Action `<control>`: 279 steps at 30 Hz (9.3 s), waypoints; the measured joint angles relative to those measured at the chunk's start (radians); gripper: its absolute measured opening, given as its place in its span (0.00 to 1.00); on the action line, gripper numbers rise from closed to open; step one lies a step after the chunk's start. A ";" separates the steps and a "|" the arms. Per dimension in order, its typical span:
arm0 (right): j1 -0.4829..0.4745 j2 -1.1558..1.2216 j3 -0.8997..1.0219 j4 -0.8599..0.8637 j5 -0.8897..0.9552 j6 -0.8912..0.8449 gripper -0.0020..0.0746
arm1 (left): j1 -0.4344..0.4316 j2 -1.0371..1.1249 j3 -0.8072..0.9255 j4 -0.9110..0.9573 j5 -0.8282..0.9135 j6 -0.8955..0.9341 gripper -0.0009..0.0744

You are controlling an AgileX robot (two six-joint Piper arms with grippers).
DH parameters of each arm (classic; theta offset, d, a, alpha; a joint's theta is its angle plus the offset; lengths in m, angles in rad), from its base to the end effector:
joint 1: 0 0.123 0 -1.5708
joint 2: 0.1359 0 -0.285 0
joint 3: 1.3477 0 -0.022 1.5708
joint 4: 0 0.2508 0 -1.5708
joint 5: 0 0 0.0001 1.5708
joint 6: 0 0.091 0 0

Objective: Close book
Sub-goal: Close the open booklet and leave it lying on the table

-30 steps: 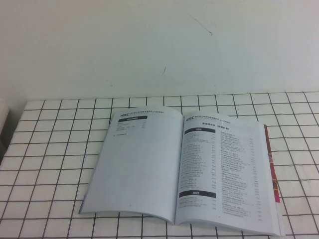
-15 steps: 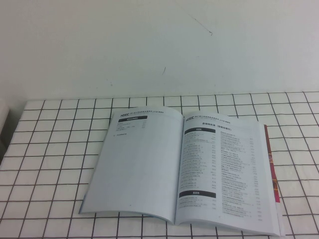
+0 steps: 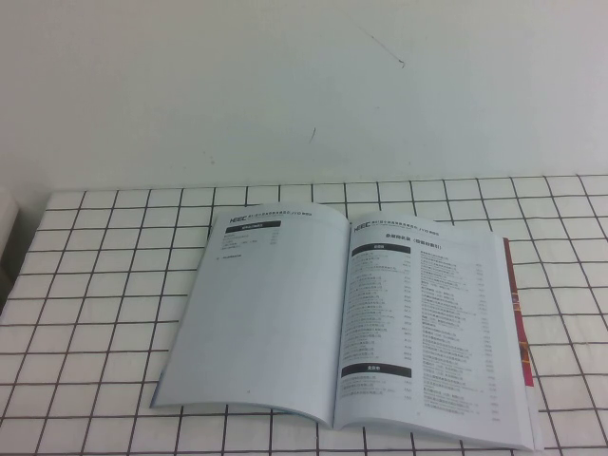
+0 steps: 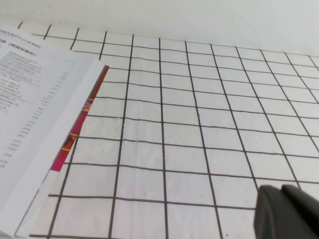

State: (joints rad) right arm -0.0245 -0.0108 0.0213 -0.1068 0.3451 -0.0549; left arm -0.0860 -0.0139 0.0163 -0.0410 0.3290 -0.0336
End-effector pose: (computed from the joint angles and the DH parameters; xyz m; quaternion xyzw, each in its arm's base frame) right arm 0.0532 -0.0046 0.1757 -0.0411 0.7937 -0.0688 0.6030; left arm 0.0531 -0.0058 0.1788 0.0094 0.7878 -0.0539 0.6135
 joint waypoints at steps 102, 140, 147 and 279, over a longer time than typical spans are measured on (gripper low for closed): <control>0.113 1.274 -0.813 0.917 0.205 -0.924 0.02 | 0.000 1.240 -0.843 -0.597 0.168 0.552 0.01; 0.300 1.802 -0.829 0.950 0.009 -0.973 0.02 | -0.126 1.860 -0.948 -0.839 -0.048 0.750 0.01; 0.300 1.804 -0.829 0.952 0.009 -0.973 0.02 | -0.244 1.834 -0.940 -0.903 -0.014 0.754 0.01; 0.230 0.179 -0.373 0.216 0.326 -0.306 0.02 | -0.033 -0.001 -0.003 0.085 0.009 -0.025 0.01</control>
State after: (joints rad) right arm 0.2055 0.1684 -0.3521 0.1092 0.6715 -0.3608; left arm -0.1191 -0.0149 0.0133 0.0445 0.3378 -0.0589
